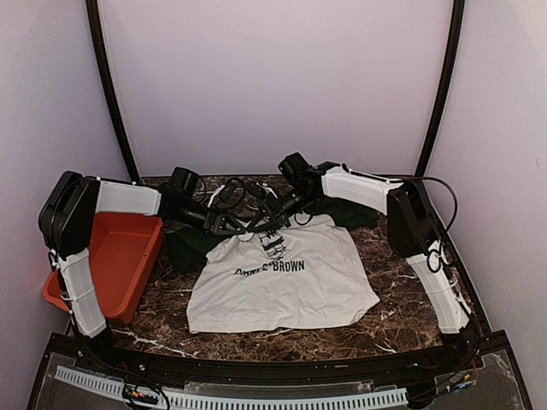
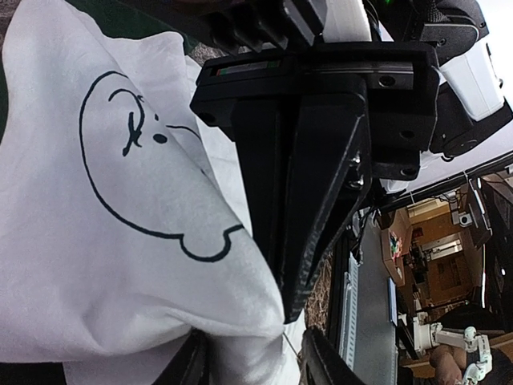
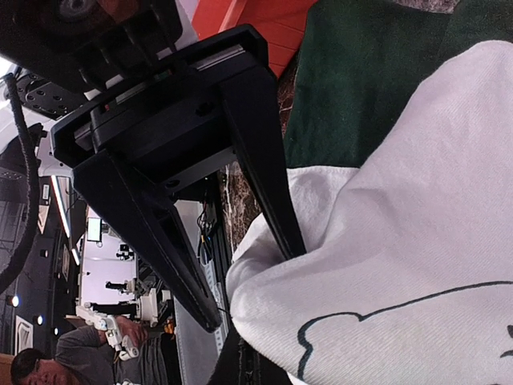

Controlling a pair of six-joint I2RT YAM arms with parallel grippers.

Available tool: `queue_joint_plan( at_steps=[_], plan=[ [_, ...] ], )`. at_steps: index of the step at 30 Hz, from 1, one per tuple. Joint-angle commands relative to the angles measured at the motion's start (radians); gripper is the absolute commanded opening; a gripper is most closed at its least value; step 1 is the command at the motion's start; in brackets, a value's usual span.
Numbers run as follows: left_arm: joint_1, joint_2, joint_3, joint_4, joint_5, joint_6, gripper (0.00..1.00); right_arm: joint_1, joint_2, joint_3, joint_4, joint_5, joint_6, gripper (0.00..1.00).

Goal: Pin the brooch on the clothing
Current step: Pin the brooch to the flattened clothing.

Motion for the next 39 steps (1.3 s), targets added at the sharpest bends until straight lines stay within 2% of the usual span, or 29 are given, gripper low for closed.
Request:
queue_joint_plan(
  at_steps=[1, 5, 8, 12, 15, 17, 29, 35, 39],
  plan=[
    [-0.007, 0.007, 0.024, -0.052, 0.017, 0.035, 0.37, 0.008, -0.043, 0.033, -0.006, -0.006, -0.028, 0.0],
    [-0.007, 0.013, 0.03, -0.051, 0.018, 0.034, 0.35, 0.007, -0.042, 0.032, -0.011, -0.007, -0.034, 0.0],
    [-0.007, 0.014, 0.027, -0.025, 0.043, 0.018, 0.37, 0.007, -0.042, 0.031, -0.013, -0.009, -0.037, 0.0],
    [-0.004, 0.0, -0.016, 0.125, 0.091, -0.079, 0.44, 0.007, -0.041, 0.03, -0.014, -0.008, -0.038, 0.0],
    [-0.001, -0.008, -0.042, 0.252, 0.121, -0.172, 0.45, 0.007, -0.041, 0.031, -0.014, -0.009, -0.037, 0.0],
    [0.0, -0.01, -0.05, 0.265, 0.122, -0.184, 0.45, 0.007, -0.042, 0.033, -0.014, -0.01, -0.036, 0.0],
    [0.001, -0.011, -0.063, 0.221, 0.122, -0.14, 0.29, 0.005, -0.05, 0.023, -0.014, -0.014, -0.039, 0.0],
    [0.001, -0.024, -0.076, 0.21, 0.123, -0.127, 0.27, -0.002, -0.052, 0.021, -0.003, -0.046, -0.032, 0.0],
    [0.003, -0.028, -0.09, 0.247, 0.139, -0.162, 0.22, -0.008, -0.062, 0.004, 0.015, -0.063, -0.029, 0.0]
  ],
)
